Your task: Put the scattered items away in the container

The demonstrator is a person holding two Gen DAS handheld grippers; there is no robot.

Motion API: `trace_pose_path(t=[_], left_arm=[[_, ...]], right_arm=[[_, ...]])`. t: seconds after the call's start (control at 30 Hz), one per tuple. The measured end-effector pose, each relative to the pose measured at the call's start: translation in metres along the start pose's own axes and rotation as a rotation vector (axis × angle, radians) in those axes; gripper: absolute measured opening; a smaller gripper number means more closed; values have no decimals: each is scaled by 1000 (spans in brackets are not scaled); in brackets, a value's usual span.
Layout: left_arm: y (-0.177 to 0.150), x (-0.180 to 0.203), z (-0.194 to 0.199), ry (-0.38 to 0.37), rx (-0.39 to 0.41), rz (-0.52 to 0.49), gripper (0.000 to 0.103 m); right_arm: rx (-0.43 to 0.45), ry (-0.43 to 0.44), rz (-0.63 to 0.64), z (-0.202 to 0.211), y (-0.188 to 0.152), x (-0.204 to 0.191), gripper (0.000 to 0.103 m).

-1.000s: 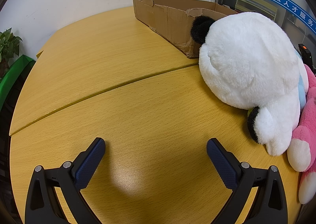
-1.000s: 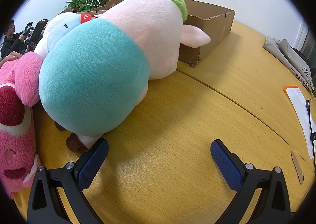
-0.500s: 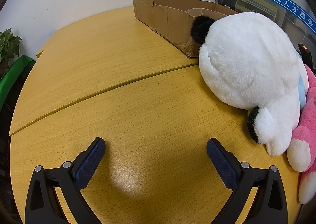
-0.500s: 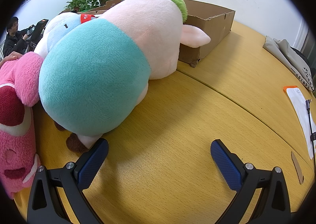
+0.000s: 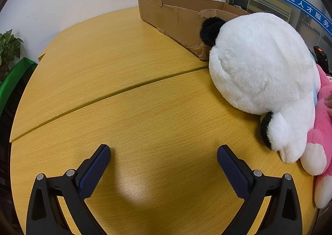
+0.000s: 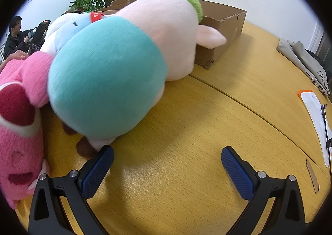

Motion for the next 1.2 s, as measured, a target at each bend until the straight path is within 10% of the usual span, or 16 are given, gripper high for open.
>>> trace_pose_path(t=[0.77, 1.07, 1.2], left_arm=[[-4, -4, 2, -59, -9, -75, 103], [-2, -2, -1, -55, -8, -74, 103], [0, -1, -2, -47, -7, -61, 103]], right_arm=[[-4, -18, -25, -3, 4, 1, 103], [-69, -167, -210, 45, -58, -4, 103], [52, -283, -342, 104, -65, -16, 103]])
Point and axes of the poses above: each gripper's, at about its wrist camera, not at the fingertips, and z roughly against the way its jaws point, x to its right, y to its top, the point moved 10 cm from there along -z, roughly the way its jaws point, and after that the axes turned 5 degrees about -y, right-handed, at the moved point
